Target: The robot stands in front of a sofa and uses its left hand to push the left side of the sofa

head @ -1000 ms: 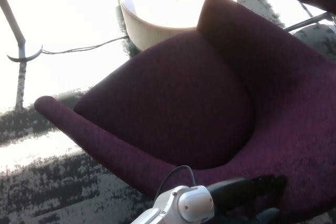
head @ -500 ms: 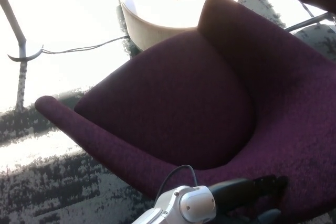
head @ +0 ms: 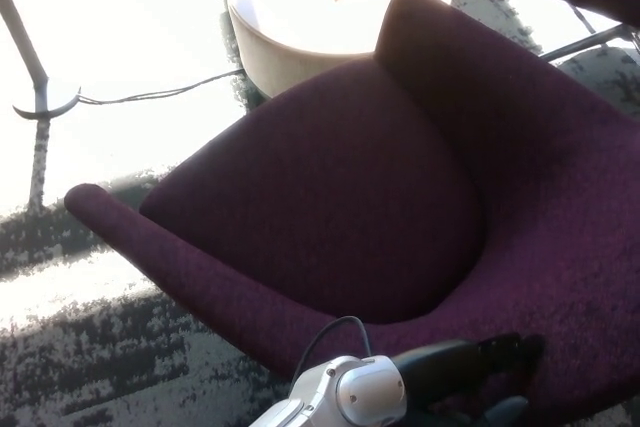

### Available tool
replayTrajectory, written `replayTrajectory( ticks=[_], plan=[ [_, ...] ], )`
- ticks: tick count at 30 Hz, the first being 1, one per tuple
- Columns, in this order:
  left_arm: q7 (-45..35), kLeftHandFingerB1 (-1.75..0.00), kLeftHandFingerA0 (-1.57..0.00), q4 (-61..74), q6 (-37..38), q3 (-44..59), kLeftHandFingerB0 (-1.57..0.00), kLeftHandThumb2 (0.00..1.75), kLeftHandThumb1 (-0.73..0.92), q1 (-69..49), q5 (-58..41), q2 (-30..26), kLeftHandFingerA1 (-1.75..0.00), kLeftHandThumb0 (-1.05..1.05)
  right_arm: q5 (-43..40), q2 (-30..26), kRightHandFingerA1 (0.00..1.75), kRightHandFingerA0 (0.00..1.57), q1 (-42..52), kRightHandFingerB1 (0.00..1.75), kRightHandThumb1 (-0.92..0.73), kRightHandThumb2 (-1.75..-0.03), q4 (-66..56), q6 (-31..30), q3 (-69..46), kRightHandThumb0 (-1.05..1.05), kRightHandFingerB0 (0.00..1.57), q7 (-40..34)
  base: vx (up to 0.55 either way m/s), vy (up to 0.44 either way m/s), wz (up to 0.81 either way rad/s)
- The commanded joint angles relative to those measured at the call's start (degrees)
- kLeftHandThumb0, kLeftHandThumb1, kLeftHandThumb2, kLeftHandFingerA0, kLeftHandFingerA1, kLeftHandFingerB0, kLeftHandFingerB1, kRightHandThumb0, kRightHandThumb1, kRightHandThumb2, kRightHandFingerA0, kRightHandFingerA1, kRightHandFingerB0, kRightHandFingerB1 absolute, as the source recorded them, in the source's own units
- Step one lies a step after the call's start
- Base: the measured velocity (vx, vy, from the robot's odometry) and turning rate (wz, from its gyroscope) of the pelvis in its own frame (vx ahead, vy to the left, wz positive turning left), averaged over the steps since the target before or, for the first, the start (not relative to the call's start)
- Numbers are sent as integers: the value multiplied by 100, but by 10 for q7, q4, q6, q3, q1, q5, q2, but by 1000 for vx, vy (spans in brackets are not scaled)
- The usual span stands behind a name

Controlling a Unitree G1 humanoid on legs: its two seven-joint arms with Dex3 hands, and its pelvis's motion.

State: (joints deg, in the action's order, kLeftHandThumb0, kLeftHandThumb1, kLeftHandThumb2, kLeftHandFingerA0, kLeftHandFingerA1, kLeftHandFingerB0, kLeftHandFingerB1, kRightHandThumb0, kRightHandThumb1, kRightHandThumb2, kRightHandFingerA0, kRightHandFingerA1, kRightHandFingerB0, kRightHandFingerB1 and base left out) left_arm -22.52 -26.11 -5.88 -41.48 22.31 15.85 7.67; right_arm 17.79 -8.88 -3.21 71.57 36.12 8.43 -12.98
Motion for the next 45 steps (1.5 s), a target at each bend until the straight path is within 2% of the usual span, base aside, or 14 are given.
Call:
replayTrajectory(
  ticks=[1, 2, 3, 4, 5, 23, 26, 27, 32, 36, 37, 38, 44, 45],
  plan=[
    [-58, -13, -6, 6, 40, 11, -7, 117, 84, -29, -32, -24, -13, -95, -1, -6, 59, 70, 3, 46, -76, -63, 1, 2, -2, -47, 73, -5, 0, 0, 0],
    [-62, -11, 0, 9, 45, 15, 0, 126, 87, -30, -33, -32, -14, -93, -32, 3, 79, 146, 12, 68, -60, -58, -11, 8, -28, -52, 114, -7, 0, 0, 0],
    [-66, -11, 0, 12, 47, 19, 0, 126, 87, -31, -35, -38, -14, -93, -69, 14, 79, 146, 24, 68, -60, -58, -26, 16, -61, -52, 114, -9, 0, 0, 0],
    [-70, -11, 0, 13, 50, 24, 0, 126, 87, -31, -38, -41, -14, -93, -24, 9, 38, 49, 14, 33, -92, -70, -17, 8, -28, -55, 38, -9, 0, 0, 0],
    [-76, -14, 0, 15, 65, 33, 0, 127, 89, -33, -44, -53, -15, -91, -20, 4, 42, 55, 10, 40, -76, -66, -2, 16, -29, -61, 49, 11, 0, 0, 0],
    [-98, -18, 0, 23, 77, 103, 0, 125, 88, -53, -63, -96, -16, -90, -44, 12, 44, 58, 3, 41, -71, -67, 10, 13, -66, -70, 53, 45, 0, 0, 0],
    [-102, -20, 0, 19, 80, 113, 0, 123, 86, -54, -67, -104, -20, -86, -44, 13, 44, 62, 4, 40, -77, -63, 9, 15, -69, -67, 55, 45, 0, 0, 0],
    [-103, -18, 0, 16, 84, 117, 0, 123, 88, -55, -70, -104, -17, -91, -42, 13, 50, 73, 4, 41, -77, -64, 9, 15, -68, -65, 56, 43, 0, 0, 0],
    [-106, -21, 0, 4, 107, 133, 0, 124, 87, -53, -65, -124, -21, -87, -42, 13, 43, 60, 4, 41, -77, -64, 10, 14, -69, -64, 57, 44, 0, 0, 0],
    [-104, -21, 0, 6, 107, 135, 0, 124, 85, -54, -62, -131, -22, -85, -43, 13, 44, 64, 5, 40, -77, -63, 9, 15, -69, -65, 57, 44, 0, 0, 0],
    [-100, -13, 0, 11, 100, 145, 0, 102, 79, -55, -59, -146, -11, -95, -38, 12, 45, 64, 3, 40, -78, -64, 9, 13, -65, -63, 55, 40, 0, 0, 0],
    [-105, -16, 0, 14, 84, 162, 0, 98, 76, -59, -72, -160, -16, -97, -39, 12, 44, 62, 2, 41, -77, -64, 9, 12, -65, -63, 56, 41, 0, 0, 0],
    [-103, -18, 0, 25, 73, 181, 0, 100, 78, -65, -70, -178, -19, -99, -42, 12, 46, 66, 1, 41, -77, -63, 11, 12, -68, -63, 56, 45, 0, 0, 0],
    [-103, -19, 0, 28, 76, 188, -5, 123, 84, -65, -69, -191, -18, -95, -40, 12, 45, 63, -1, 41, -77, -64, 10, 10, -66, -61, 55, 44, 0, 0, 0]
  ],
)
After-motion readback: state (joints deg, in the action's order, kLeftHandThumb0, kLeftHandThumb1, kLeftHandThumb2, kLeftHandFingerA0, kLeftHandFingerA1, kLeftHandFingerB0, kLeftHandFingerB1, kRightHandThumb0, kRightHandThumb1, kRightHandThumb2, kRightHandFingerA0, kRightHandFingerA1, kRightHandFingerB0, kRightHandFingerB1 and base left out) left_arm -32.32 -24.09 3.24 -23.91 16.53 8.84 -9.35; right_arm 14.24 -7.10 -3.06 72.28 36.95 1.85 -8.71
